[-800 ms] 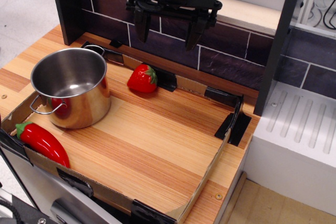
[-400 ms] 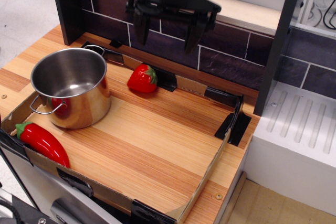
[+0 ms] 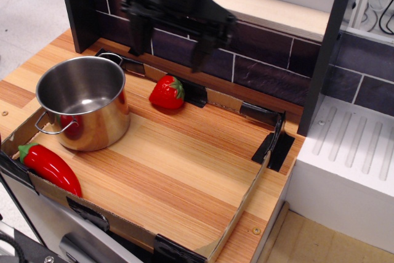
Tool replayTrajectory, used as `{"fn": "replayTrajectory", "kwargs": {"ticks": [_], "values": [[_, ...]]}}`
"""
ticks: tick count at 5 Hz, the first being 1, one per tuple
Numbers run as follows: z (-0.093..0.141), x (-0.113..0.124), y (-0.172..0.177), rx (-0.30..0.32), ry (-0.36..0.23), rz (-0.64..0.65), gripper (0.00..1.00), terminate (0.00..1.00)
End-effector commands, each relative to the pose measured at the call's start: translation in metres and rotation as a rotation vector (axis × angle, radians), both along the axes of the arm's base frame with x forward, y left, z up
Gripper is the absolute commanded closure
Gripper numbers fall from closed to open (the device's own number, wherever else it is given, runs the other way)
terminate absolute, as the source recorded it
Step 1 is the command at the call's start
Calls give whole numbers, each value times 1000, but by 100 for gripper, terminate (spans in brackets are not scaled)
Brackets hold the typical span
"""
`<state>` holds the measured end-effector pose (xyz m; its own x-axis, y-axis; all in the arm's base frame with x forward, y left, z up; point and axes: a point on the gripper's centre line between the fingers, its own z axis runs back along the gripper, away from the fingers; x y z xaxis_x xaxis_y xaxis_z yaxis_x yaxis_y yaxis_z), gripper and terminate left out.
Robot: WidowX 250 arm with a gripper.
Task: Topple metal pot
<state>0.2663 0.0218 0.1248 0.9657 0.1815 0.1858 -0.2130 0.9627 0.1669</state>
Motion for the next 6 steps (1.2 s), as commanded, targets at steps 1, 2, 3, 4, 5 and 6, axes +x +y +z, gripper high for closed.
{"fn": "replayTrajectory", "kwargs": {"ticks": [1,2,3,4,5,6], "values": [[23,-16,45,-35,-85,-92,0,0],[23,-17,81,-110,-69,-100,0,0],[10,-14,113,-213,-51,-125,0,0],[-1,-11,142,-215,-41,-108,0,0],[-12,-16,152,-205,39,-72,0,0],[-20,-23,153,-224,63,-83,0,0]]}}
